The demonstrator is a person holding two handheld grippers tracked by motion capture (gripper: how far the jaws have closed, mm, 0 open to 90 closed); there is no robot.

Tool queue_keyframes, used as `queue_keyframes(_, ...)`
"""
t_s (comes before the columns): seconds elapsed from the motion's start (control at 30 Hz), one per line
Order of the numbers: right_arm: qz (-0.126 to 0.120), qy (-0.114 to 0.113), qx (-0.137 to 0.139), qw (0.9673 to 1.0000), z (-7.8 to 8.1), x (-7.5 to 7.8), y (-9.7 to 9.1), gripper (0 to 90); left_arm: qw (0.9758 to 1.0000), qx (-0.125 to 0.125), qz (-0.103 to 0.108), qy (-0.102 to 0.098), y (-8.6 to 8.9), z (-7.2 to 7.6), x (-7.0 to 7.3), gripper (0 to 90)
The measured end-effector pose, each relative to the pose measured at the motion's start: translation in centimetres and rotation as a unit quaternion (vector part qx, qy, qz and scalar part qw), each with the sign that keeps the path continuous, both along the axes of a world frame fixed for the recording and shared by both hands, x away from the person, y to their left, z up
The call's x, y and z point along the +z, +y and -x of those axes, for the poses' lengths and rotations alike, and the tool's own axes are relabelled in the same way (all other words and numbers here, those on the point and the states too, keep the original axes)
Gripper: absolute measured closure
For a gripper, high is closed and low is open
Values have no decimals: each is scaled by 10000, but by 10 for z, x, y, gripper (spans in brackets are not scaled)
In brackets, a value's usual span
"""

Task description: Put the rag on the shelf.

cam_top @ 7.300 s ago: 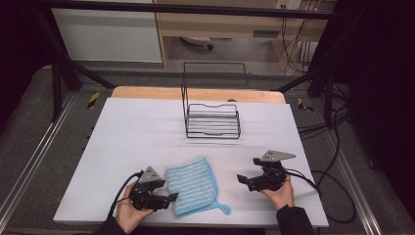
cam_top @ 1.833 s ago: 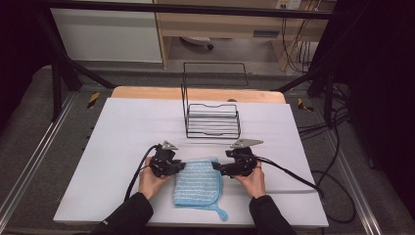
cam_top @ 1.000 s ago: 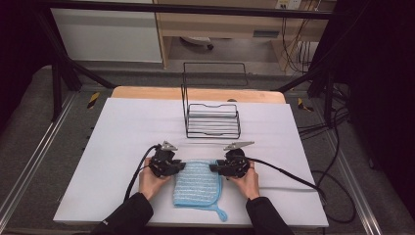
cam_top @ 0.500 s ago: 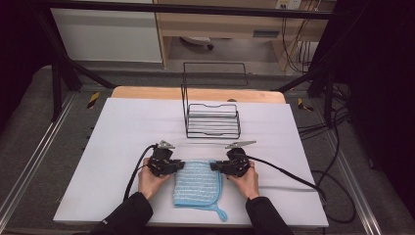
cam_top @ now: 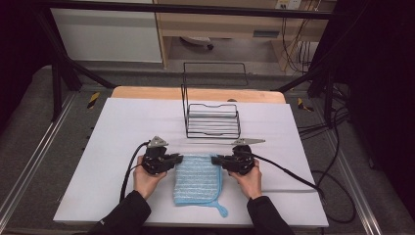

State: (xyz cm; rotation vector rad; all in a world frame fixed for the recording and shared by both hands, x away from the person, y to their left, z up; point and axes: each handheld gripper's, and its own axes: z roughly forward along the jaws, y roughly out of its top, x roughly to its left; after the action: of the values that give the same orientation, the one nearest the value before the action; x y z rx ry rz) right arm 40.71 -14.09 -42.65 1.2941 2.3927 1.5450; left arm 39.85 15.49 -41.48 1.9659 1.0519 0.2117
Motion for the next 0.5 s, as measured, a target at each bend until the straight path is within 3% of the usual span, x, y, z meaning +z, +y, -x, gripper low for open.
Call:
queue_keyframes(0.27, -181, -240, -63, 9995, 5, 13, -5, 806, 9990, -27, 197, -395, 1, 8, 17, 801)
queue_keyframes(0.5, -283, -545, -58, 9981, 12, 30, -9, 810, 9975, -72, 407, -570, 2, 13, 30, 802)
